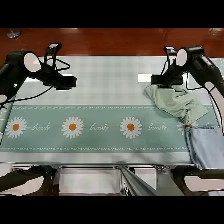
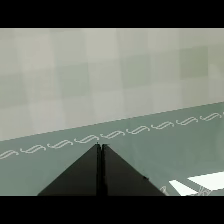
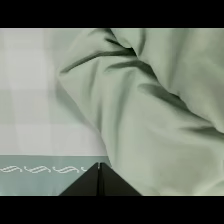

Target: Fold the shirts.

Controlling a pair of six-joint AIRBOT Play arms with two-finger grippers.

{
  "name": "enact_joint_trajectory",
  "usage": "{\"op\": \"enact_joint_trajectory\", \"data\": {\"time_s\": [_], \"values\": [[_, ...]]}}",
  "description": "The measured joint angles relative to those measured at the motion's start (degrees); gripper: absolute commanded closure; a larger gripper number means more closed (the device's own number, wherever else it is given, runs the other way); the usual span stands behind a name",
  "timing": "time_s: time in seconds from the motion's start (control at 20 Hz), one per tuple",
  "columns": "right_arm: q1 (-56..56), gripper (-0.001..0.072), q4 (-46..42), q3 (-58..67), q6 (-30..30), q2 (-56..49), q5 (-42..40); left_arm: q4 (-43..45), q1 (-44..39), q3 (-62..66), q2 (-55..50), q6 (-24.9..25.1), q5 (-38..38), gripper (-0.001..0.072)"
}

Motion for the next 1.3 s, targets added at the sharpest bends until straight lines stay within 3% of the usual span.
{"op": "enact_joint_trajectory", "data": {"time_s": [1.1, 1.15, 1.2, 1.3], "values": [[0.00, 0.0673, 0.00, 0.00, 0.02, 0.00, -0.57, -0.02, 0.00, 0.00, 0.00, 0.00, 0.04, 0.0687], [0.00, 0.0491, -0.35, 0.00, 0.00, 0.00, -1.73, 0.00, 0.00, 0.00, 0.00, -0.02, 0.09, 0.0687], [0.00, 0.0097, -1.33, 0.00, 0.04, 0.00, -3.26, 0.00, 0.00, 0.00, -0.02, 0.00, 0.20, 0.0686], [0.00, 0.0084, -5.81, 0.00, 0.55, -0.07, -7.48, -0.02, 0.00, 0.00, -0.15, 0.00, 2.80, 0.0679]]}}
